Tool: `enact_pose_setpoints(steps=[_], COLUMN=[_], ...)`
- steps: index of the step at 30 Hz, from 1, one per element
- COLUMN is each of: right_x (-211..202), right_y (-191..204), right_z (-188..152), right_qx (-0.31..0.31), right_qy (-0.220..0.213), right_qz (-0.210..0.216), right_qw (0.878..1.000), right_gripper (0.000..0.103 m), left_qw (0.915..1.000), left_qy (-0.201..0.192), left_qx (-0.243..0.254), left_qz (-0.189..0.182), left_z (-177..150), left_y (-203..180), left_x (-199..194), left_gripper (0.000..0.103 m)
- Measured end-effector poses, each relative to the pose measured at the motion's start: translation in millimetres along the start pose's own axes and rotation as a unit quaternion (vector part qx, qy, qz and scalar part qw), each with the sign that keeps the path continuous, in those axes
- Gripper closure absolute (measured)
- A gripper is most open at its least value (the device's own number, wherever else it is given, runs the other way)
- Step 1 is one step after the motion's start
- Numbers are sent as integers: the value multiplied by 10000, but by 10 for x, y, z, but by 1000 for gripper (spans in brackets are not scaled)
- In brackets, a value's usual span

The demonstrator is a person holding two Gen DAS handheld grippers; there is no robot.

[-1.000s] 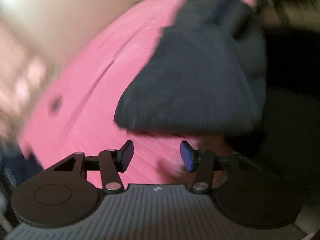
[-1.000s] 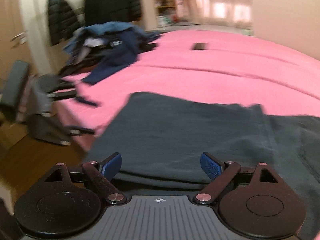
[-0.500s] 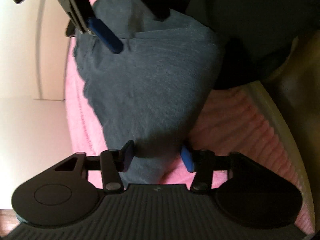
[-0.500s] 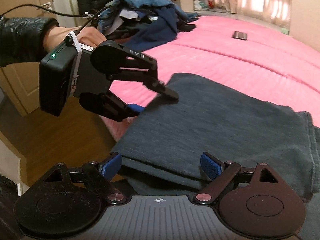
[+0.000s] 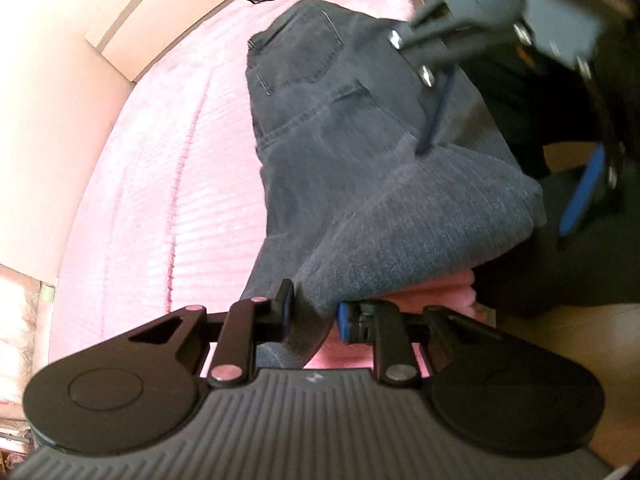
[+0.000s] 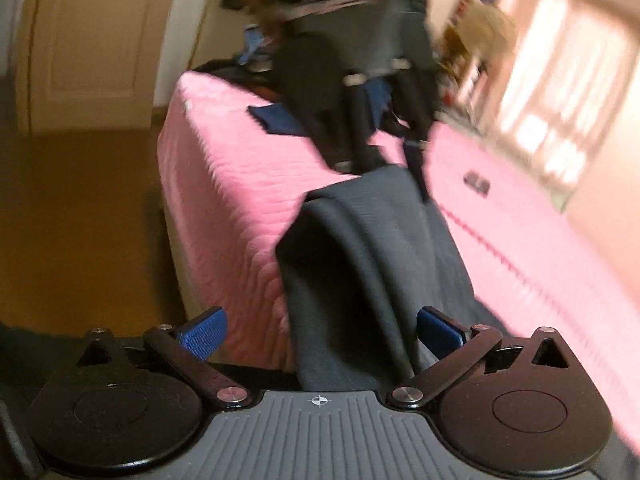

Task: Fold clothes

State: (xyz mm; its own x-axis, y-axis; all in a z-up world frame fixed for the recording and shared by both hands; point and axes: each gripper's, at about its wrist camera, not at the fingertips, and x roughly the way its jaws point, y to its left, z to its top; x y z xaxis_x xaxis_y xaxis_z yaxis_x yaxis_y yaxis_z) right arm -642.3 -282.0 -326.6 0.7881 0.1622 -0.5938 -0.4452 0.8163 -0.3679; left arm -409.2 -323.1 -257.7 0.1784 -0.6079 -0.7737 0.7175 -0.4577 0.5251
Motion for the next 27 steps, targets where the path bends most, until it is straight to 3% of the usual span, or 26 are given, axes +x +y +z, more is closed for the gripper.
enact_pose_setpoints(steps=[4,5,6,7,8,9,12,15,19,23,25,27], right_x=[209,240,242,240,220,174,-91,-438,-862,-1181,-1308,-1284], right_y=[155,149,127,90,3,-91,-422,-917,-1625,-2235,-2515,-2820], right_z=[7,9,3,-1,-5,-28,-71,-171,-513,-1138,-1565,-2199], right_qx=[-667,-689,-621,-516,-282,-35,764,1855,3200,4350,4927,5797], right_qy=[-25,-20,-40,-73,-156,-263,-682,-1204,-1723,-2020,-2114,-2009], right_qz=[-550,-653,-769,-858,-851,-833,-860,-858,-1081,-1504,-1743,-1816], right_qw=[9963,9955,9951,9950,9959,9962,9910,9715,9253,8645,8260,7685], right_gripper=[4,14,47,70,72,85,92,92,93,93,93,92], left_qw=[9999,9999,9999,9999,9999,9998,9992,9964,9862,9605,9534,9561], left_qy=[100,106,110,115,123,113,-86,-506,-1210,-2112,-2263,-2174], left_qx=[14,2,-26,-56,-78,-132,-395,-667,-1024,-1592,-1769,-1787], left_qz=[-78,-74,-86,-98,-78,-59,-47,116,482,860,920,822], left_z=[62,61,55,48,63,83,255,591,1117,1430,1502,1546], left_y=[37,60,68,76,64,77,261,554,926,1250,1328,1299], left_x=[30,27,14,0,-6,-14,-148,-309,-452,-622,-572,-402], left_gripper=[85,85,85,85,85,85,85,83,68,67,66,66])
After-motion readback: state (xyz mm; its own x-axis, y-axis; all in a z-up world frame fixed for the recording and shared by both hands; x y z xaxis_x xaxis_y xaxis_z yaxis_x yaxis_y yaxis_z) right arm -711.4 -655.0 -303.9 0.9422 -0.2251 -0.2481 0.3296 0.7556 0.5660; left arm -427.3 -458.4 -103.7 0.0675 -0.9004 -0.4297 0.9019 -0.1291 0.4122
